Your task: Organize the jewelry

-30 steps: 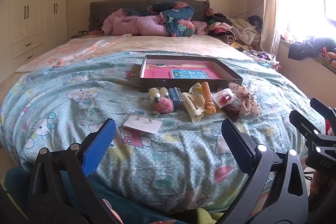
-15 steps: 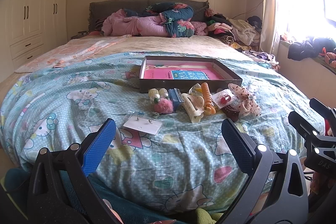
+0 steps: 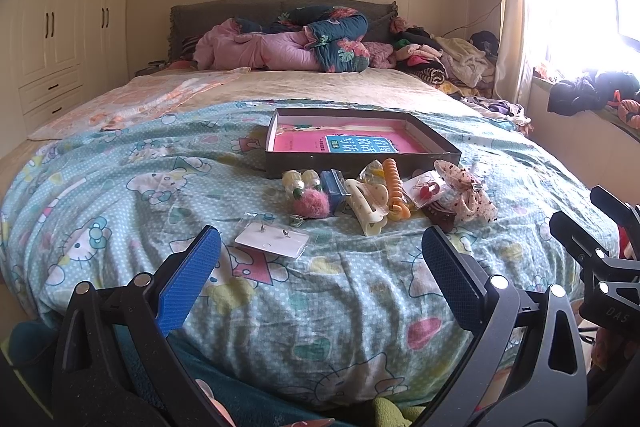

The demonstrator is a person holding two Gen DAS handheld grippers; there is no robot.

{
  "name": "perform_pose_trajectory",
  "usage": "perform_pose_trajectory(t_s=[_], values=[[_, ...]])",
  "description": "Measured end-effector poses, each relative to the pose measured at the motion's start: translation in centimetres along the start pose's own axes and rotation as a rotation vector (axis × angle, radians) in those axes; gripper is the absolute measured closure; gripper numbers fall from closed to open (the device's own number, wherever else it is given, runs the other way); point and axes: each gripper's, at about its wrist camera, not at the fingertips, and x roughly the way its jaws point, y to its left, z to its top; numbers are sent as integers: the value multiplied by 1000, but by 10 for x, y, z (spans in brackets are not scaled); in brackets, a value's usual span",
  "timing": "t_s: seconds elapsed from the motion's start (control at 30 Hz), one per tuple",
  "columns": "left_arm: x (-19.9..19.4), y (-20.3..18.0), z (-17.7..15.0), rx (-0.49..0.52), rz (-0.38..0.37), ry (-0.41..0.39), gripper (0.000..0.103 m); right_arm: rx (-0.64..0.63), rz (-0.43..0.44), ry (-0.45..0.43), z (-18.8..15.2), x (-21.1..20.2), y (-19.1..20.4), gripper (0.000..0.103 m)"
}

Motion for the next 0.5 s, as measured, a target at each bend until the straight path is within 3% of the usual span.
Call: perform_pose_trajectory(t_s=[0.5], values=[[0, 0, -1, 0, 0, -1, 11, -1, 1, 1, 0, 0, 0, 6]])
